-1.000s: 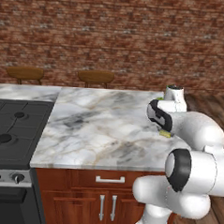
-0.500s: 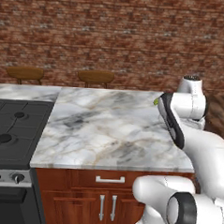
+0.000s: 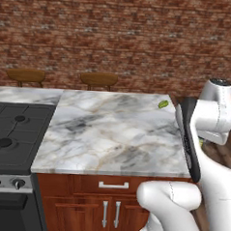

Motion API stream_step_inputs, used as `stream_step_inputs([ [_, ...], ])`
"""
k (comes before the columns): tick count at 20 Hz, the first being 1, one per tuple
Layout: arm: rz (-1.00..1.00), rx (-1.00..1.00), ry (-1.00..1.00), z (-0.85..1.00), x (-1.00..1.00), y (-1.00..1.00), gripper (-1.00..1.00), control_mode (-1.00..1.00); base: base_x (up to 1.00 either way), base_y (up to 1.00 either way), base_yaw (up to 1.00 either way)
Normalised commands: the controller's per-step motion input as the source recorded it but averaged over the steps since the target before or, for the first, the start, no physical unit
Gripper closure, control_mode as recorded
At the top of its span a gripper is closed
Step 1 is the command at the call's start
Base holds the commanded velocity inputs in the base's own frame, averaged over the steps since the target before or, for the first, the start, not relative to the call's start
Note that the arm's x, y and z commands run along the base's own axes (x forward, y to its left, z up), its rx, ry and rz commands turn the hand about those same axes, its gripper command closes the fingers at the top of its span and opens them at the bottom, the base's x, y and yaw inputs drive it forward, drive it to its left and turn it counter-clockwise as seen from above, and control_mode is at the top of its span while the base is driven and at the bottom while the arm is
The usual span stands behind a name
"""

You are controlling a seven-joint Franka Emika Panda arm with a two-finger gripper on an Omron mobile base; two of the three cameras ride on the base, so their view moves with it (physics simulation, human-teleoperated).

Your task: Place the sponge inside the microwave to prepare for sanitizing.

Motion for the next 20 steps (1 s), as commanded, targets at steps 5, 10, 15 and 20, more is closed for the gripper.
stream_step_inputs([
  [5, 0.00, 0.00, 0.00, 0.00, 0.00, 0.00, 1.00, -1.00, 0.00, 0.00, 0.00],
  [10, 0.00, 0.00, 0.00, 0.00, -0.01, -0.02, 1.00, -1.00, 0.00, 0.00, 0.00],
  [15, 0.00, 0.00, 0.00, 0.00, -0.02, -0.03, 1.00, 1.00, -0.10, -0.34, -0.18],
  [20, 0.00, 0.00, 0.00, 0.00, 0.00, 0.00, 1.00, 1.00, -0.02, -0.87, -0.09],
])
